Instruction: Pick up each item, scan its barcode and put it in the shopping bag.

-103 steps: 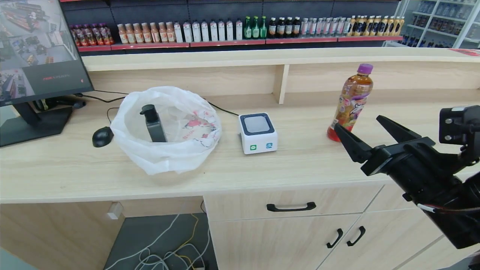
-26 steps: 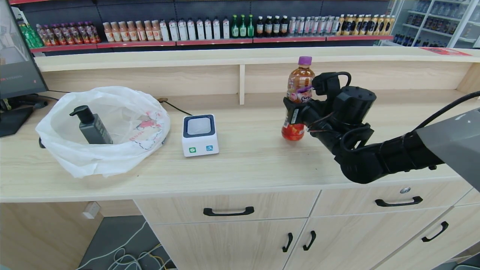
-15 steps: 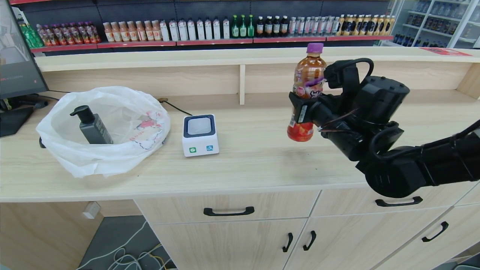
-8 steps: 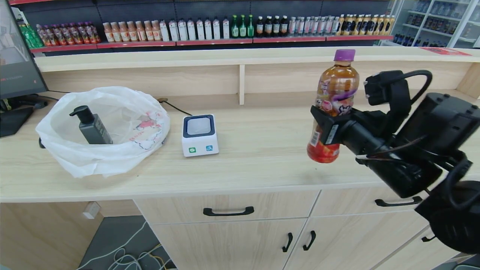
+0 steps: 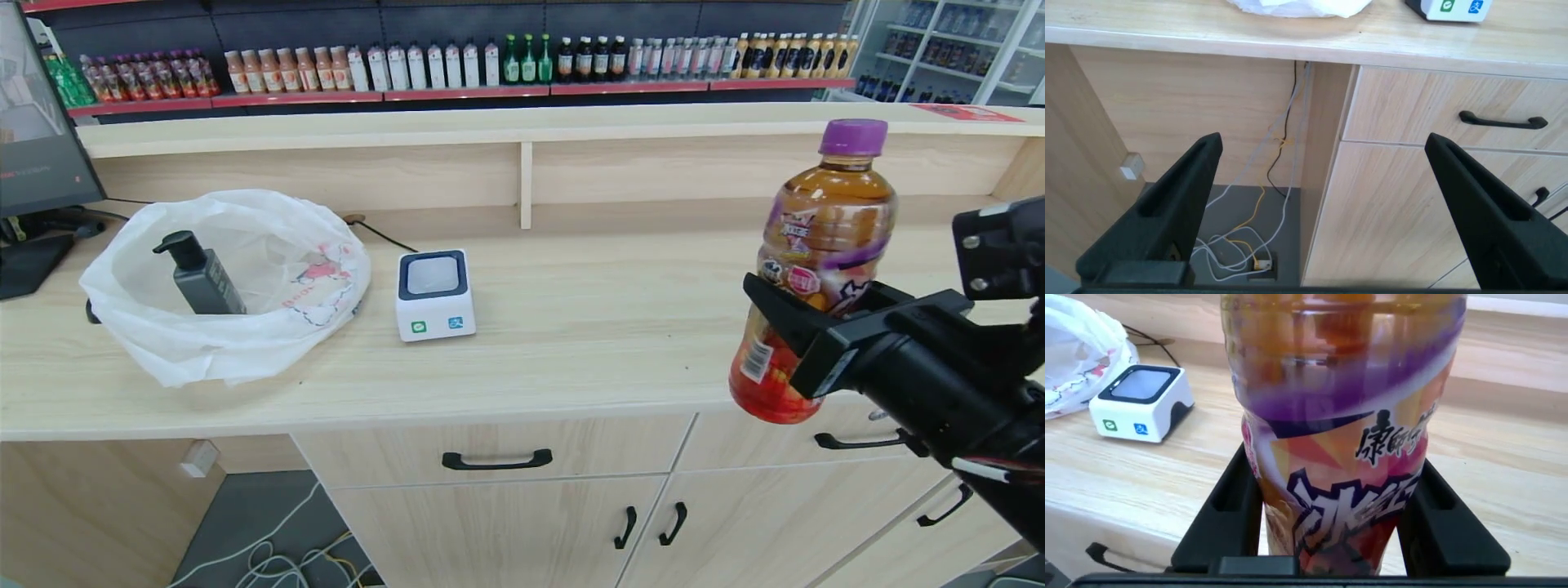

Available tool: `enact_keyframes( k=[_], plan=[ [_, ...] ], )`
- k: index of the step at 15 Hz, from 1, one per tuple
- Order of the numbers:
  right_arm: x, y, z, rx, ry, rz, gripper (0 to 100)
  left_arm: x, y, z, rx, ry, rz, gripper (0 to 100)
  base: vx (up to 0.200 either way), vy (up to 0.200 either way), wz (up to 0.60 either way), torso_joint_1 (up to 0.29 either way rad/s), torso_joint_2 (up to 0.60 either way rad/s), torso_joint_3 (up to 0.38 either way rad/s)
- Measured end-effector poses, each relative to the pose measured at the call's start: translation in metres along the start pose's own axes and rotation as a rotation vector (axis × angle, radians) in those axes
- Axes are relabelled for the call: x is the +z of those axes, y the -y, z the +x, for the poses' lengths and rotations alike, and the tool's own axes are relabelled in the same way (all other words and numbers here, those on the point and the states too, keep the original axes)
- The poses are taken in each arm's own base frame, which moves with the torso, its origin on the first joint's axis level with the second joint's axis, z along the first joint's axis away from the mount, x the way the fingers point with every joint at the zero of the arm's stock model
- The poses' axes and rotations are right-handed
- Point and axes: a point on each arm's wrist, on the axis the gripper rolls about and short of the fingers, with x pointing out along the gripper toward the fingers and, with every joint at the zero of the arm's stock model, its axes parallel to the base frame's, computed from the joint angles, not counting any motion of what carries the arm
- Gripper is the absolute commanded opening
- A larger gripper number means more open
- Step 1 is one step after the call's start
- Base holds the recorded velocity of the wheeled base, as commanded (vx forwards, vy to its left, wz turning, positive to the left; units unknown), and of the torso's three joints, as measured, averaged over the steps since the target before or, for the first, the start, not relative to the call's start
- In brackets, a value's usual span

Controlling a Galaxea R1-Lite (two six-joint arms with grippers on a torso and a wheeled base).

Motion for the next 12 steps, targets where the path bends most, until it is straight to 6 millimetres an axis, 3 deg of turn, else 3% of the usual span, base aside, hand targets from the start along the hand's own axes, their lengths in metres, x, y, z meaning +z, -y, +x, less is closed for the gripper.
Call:
enact_keyframes(
  k=[4,9,12],
  plan=[
    [0.006,0.002,-0.011,0.079,0.032,0.092,0,0.000,0.000,0.000,0.000,0.000,0.000,100,0.000,0.000,0.00,0.000,0.00,0.000],
    [-0.010,0.006,-0.039,0.228,-0.029,0.271,0,0.000,0.000,0.000,0.000,0.000,0.000,100,0.000,0.000,0.00,0.000,0.00,0.000],
    [-0.012,0.006,-0.047,0.276,-0.041,0.328,0,0.000,0.000,0.000,0.000,0.000,0.000,100,0.000,0.000,0.00,0.000,0.00,0.000]
  ],
)
